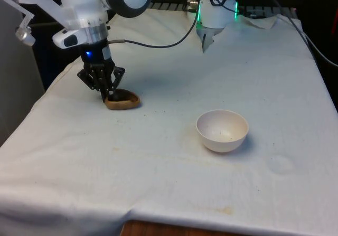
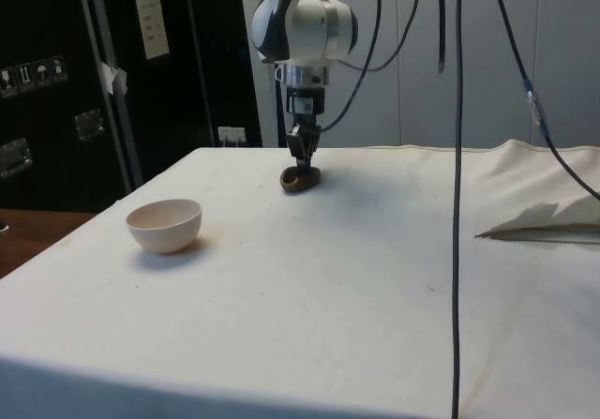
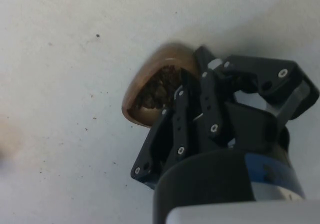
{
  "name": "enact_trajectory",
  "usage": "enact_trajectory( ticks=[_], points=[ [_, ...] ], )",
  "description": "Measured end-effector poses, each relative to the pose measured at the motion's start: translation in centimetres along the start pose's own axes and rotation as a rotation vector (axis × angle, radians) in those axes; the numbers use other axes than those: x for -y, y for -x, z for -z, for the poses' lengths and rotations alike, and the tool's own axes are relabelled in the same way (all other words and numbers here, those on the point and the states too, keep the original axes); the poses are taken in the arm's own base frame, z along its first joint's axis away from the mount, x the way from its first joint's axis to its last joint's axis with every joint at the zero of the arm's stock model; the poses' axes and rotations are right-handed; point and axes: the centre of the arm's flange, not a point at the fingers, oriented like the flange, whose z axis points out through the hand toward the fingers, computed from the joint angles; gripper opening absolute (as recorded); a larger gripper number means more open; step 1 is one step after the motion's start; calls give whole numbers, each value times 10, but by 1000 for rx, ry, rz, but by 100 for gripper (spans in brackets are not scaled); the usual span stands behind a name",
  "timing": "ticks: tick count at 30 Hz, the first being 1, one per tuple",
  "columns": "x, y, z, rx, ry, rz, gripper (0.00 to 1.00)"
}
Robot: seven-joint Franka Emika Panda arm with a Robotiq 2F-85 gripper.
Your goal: Pour the coffee beans from the cup into the bowl.
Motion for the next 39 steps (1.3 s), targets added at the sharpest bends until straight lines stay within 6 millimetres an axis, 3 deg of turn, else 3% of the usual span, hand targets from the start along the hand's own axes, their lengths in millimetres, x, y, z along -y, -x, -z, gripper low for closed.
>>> enact_trajectory(
  ticks=[16, 39],
  points=[
    [3, -3, 6, -9, 0, -5, 0],
    [22, -21, 64, -66, -17, -22, 0]
  ],
)
